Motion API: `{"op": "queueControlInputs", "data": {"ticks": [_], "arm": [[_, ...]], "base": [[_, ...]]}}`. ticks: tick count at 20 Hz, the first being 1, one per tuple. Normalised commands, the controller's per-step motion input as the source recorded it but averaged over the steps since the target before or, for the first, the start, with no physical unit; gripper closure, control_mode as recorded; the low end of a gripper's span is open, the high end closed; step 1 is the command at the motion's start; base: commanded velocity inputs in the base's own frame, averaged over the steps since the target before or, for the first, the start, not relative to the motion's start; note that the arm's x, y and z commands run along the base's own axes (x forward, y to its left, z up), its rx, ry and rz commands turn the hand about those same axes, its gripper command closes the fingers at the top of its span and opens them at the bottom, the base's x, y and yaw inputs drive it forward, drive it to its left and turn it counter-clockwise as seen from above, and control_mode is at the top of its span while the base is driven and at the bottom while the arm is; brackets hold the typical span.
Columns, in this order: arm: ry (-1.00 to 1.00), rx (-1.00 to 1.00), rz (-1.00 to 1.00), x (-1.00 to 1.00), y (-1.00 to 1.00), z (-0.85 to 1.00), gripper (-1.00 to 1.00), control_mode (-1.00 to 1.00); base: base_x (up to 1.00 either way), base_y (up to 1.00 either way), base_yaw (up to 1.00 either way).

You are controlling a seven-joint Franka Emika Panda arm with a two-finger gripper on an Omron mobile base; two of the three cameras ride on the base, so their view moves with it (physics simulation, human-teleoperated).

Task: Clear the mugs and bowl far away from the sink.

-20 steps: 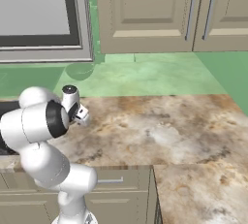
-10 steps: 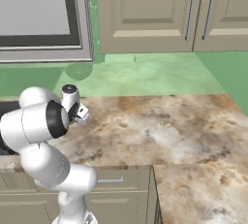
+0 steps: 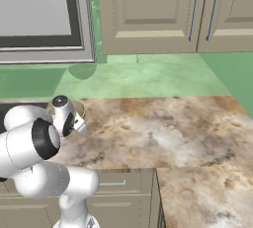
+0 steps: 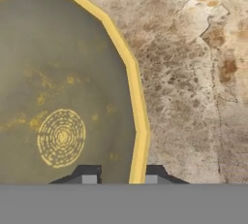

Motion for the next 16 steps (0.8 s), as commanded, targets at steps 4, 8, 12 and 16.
{"op": "queueControlInputs", "data": {"ticks": [4,8,12,16], "arm": [[-0.01,0.15,-0.09,-0.04,-0.18,0.59,1.00,-1.00],[0.11,0.18,-0.09,-0.13,-0.29,0.82,1.00,-1.00],[0.19,0.19,-0.08,-0.39,-0.51,0.90,1.00,-1.00],[0.26,0.07,-0.01,-0.33,-0.49,0.70,1.00,-1.00]], "base": [[0.00,0.00,0.00],[0.00,0.00,0.00],[0.00,0.00,0.00],[0.00,0.00,0.00]]}}
